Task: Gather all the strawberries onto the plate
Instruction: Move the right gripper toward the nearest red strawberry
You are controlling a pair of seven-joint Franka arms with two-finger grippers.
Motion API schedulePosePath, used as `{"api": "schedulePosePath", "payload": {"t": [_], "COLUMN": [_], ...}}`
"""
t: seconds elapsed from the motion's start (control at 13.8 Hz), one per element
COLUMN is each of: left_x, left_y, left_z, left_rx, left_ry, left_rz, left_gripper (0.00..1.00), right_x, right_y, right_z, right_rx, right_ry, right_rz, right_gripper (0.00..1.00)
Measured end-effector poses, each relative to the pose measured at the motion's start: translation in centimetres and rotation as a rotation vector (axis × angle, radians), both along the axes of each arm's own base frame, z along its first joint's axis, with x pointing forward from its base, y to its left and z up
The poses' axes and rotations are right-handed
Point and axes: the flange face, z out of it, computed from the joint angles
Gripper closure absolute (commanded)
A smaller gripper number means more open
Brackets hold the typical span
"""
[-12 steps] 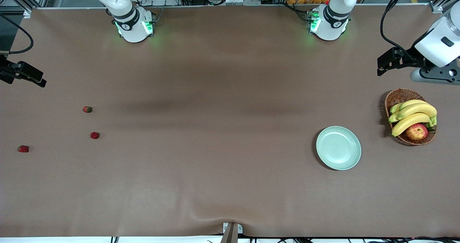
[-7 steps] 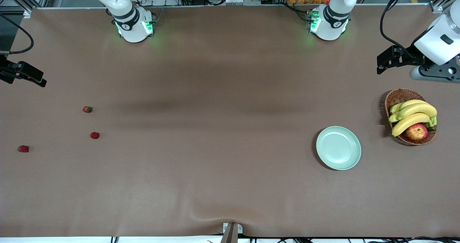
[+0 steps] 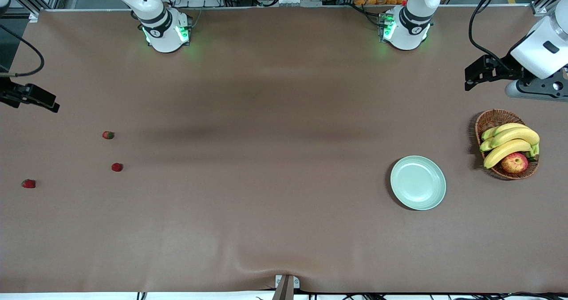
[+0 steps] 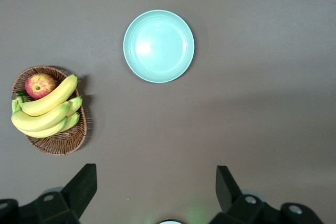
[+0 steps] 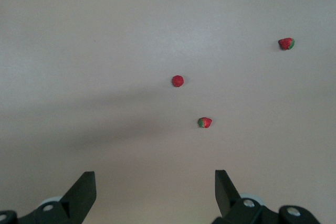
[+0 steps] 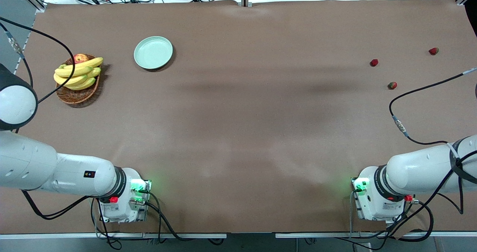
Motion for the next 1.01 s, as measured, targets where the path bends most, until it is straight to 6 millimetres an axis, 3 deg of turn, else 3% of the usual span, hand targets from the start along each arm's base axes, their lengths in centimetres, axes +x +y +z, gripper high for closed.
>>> {"api": "schedulePosePath", "payload": {"t": [0.51, 0.8, 1.01], "left_x": [-0.2, -0.5, -0.4], "left_y": [-1.9, -3.2, -2.9], "left_z": [0.1, 0.1, 0.1], "left_rx": [-0.005, -0.005, -0.005], "left_ry": [-0.007, -0.007, -0.007], "left_rz": [-0.034, -0.052, -0.045], "left_gripper": [0.0, 0.0, 0.0], "right_x": [3.2, 5.8, 6.5], "right_y": [-6.2, -7.0, -7.0], "right_z": [-9.2, -15.0, -20.4], "right_rx": [0.003, -0.003, -0.003], "right_ry": [0.096, 0.075, 0.058], "right_rz": [-0.095, -0.096, -0.074], "right_gripper": [0.0, 0.0, 0.0]}}
